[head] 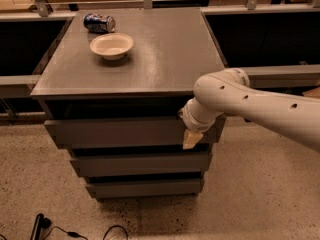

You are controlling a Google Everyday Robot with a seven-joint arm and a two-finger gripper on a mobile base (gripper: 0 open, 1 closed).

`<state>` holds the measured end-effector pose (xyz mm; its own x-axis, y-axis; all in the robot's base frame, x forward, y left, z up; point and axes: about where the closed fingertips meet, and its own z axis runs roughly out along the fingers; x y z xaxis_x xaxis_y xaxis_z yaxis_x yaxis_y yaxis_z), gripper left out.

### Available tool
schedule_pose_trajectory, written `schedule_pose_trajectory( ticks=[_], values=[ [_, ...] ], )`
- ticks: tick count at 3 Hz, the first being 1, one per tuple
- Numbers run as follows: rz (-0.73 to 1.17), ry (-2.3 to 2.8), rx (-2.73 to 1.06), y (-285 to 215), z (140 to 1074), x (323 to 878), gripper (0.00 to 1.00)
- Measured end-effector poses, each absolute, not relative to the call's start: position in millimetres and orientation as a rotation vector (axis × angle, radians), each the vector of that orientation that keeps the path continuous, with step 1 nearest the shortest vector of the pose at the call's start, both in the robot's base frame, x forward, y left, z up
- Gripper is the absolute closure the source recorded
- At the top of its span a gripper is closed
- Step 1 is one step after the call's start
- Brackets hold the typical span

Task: Open top drawer

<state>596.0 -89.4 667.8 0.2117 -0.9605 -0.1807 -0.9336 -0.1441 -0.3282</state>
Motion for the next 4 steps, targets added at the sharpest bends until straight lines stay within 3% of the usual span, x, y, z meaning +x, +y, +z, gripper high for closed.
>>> schedule_pose_trajectory(
  ticks=[2,4],
  values=[
    [0.06,1.799,-2.127,-88.8,671.6,552.6,0.47],
    [0.198,1.846,-2.141,-85.5,687.2,497.8,0.46]
  ],
)
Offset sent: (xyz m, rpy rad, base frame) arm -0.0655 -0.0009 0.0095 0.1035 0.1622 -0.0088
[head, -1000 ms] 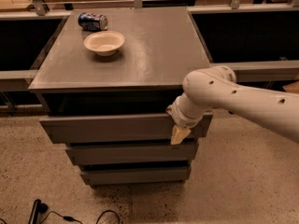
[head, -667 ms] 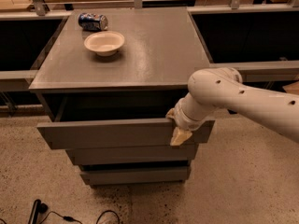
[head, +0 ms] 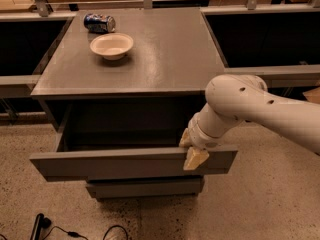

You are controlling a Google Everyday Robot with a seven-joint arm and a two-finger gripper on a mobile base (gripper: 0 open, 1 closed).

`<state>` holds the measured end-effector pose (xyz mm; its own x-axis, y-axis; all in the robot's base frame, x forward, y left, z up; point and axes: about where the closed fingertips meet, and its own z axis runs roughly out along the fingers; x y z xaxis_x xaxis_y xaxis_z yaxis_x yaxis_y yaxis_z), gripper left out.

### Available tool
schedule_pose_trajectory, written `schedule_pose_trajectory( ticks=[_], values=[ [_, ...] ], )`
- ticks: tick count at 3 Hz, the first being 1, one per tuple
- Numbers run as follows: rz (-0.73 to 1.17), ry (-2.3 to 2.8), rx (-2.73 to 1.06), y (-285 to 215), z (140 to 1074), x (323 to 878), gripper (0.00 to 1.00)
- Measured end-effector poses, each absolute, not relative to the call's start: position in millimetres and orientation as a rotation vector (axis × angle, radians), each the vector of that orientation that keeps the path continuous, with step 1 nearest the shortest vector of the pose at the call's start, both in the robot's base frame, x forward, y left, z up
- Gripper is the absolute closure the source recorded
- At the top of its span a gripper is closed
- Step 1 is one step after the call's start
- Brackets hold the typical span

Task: Open top drawer

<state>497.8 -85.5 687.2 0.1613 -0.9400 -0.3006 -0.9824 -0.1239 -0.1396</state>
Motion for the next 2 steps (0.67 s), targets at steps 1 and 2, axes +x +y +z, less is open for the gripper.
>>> schedule_pose_trajectory(
  ticks=[1,2],
  values=[
    [0.227,1.892,-2.135,-85.3,692.0,477.6,0.46],
    [0.189,1.899,-2.135,-83.5,712.5,472.8,0.44]
  ],
)
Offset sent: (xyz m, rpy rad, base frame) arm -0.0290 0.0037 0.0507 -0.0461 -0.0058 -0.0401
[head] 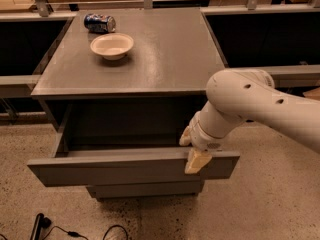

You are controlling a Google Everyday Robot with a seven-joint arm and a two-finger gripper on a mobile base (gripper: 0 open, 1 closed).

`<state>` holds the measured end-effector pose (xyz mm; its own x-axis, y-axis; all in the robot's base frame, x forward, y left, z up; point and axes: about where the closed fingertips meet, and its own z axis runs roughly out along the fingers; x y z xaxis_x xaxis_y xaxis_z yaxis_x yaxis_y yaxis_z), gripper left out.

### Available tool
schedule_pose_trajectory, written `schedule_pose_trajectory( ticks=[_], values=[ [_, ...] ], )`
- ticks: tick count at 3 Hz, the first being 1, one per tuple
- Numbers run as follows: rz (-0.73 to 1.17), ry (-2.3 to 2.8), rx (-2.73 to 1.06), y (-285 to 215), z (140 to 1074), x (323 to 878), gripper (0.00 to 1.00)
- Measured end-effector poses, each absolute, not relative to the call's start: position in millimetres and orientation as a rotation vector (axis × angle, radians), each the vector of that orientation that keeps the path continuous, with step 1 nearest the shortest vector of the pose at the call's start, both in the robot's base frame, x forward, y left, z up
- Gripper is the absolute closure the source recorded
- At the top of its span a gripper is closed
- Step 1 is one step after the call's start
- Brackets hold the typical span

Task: Open top drawer

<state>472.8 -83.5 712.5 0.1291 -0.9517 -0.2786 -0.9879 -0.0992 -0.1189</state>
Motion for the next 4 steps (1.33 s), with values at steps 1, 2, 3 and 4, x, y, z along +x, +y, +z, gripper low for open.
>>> schedule_pose_trajectory(
  ticks=[1,2,3,4],
  values=[
    [0.075,1.876,-2.126,-81.5,752.1,493.5,0.47],
    [0.004,1.844,-2.108,-78.6,782.2,517.8,0.7],
    [-0.037,1.848,-2.077,-77.1,786.1,547.6,0.93],
    [0.011,1.913,-2.049,-80.4,746.2,569.5,1.0]
  ],
)
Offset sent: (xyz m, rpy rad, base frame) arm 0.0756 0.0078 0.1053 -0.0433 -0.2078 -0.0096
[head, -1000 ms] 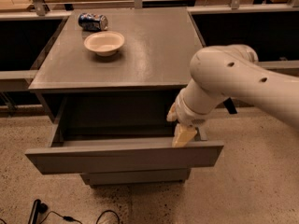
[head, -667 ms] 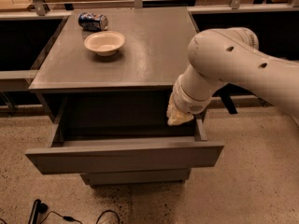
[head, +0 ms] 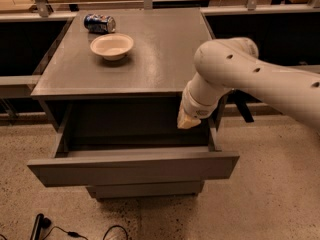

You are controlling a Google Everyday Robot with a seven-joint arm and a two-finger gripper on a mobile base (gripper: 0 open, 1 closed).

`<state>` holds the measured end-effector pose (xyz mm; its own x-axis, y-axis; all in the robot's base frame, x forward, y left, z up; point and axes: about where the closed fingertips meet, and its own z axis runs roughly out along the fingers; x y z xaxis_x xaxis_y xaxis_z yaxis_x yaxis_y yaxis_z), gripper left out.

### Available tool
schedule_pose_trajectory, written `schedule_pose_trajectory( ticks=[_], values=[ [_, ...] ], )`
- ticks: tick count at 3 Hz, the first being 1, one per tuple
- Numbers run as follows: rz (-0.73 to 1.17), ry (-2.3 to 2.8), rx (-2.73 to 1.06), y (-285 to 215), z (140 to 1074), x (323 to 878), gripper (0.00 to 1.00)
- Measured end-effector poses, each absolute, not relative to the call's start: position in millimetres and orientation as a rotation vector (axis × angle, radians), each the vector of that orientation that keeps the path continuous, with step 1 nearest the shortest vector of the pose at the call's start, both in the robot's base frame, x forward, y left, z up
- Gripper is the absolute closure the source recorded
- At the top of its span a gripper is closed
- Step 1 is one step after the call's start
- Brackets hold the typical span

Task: Open top drawer

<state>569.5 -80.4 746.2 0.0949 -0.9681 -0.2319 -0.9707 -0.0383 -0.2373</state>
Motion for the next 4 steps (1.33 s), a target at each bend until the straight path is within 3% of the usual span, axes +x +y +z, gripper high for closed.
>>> schedule_pose_trajectory(
  ticks=[2,4],
  values=[
    [0.18,2.033,-2.11,-83.7,660.0,559.3,1.0],
    [0.393,2.053,-2.21,-76.4,637.6,523.7,1.0]
  ],
)
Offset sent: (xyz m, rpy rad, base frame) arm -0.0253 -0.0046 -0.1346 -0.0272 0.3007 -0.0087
